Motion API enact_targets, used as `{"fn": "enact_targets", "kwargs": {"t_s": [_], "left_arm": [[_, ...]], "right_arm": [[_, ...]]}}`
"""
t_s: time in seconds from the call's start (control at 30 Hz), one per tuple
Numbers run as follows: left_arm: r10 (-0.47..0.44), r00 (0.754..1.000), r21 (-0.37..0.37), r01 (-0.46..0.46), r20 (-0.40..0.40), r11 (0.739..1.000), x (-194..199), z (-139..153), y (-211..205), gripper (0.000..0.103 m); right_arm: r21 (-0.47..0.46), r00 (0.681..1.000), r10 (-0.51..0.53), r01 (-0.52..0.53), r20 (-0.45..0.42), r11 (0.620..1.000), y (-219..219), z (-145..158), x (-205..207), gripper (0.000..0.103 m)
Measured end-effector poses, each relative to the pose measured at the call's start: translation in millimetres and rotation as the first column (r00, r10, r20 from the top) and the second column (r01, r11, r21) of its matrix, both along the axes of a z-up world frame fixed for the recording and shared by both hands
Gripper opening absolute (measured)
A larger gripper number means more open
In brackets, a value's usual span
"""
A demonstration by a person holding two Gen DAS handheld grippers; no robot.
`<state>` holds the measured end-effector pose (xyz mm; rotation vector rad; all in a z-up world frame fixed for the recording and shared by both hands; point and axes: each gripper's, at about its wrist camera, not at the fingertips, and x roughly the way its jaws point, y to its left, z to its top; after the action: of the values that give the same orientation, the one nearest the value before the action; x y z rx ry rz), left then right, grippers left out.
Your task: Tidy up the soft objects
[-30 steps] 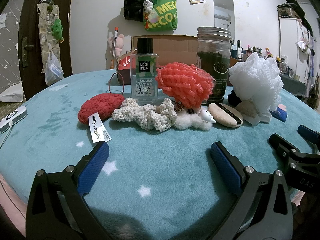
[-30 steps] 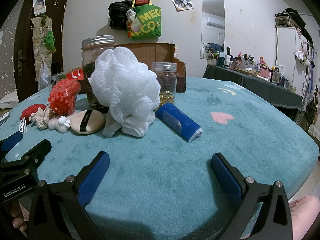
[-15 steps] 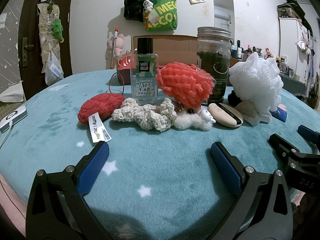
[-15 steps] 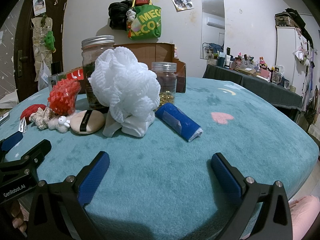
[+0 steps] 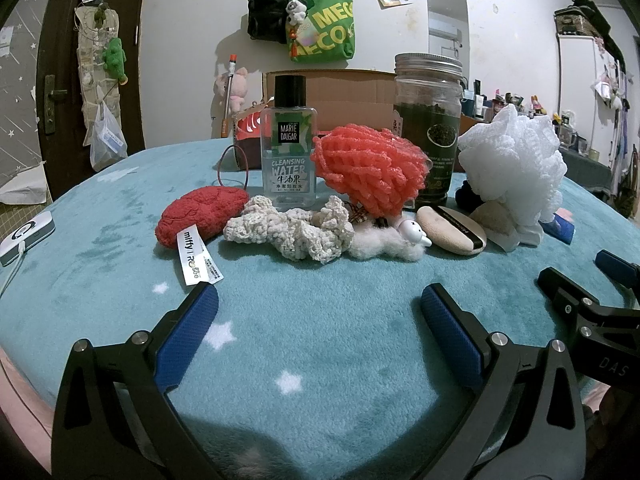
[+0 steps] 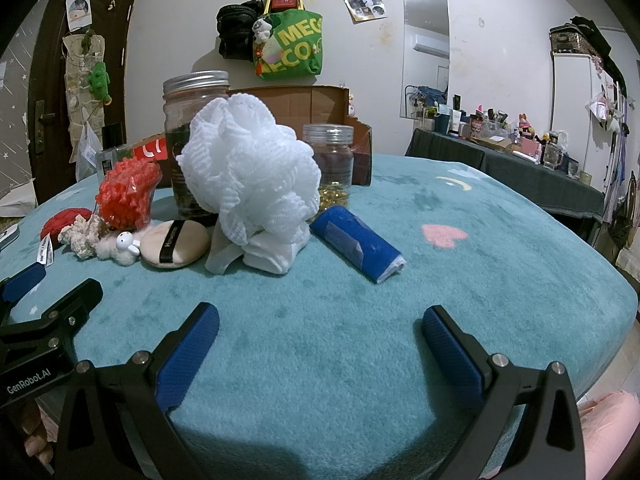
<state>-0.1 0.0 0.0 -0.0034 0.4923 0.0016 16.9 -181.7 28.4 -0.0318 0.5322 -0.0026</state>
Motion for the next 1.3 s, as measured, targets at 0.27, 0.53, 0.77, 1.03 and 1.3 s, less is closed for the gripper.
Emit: {"fn": "enact_targets", "kwargs": {"t_s": [0.27,0.53,0.77,1.03,1.3], "left_arm": [[-0.001,1.000,-0.004,0.001,-0.009,1.000,0.3,0.5,0.2,0.103],[-0.038,0.999,-0.065,0.036,-0.030,0.997,9.2,26.5,6.4,0.103],[-0.078,0.997,-0.049,0.078,0.002,0.996,20.2,48.4,3.4,0.103],[-0.120,0.993,-0.021,0.120,-0.018,0.993,51.2,70.0,-2.9,0.103],[-0.164,0.979,-0.033,0.161,-0.117,0.986,81.5,66.7,-8.9,0.102]], "right_arm": [[0.000,1.000,0.000,0.000,-0.001,1.000,0.1,0.2,0.0,0.103],[0.005,0.999,0.036,-0.036,0.006,0.999,-5.9,18.2,5.0,0.103],[0.015,0.992,0.099,-0.101,0.082,0.995,-6.5,46.1,9.0,0.103],[0.134,0.978,0.202,-0.207,0.055,0.969,-22.3,65.1,46.6,0.103],[0.207,0.939,0.343,-0.335,-0.006,0.919,-22.8,66.3,76.3,0.103]]}}
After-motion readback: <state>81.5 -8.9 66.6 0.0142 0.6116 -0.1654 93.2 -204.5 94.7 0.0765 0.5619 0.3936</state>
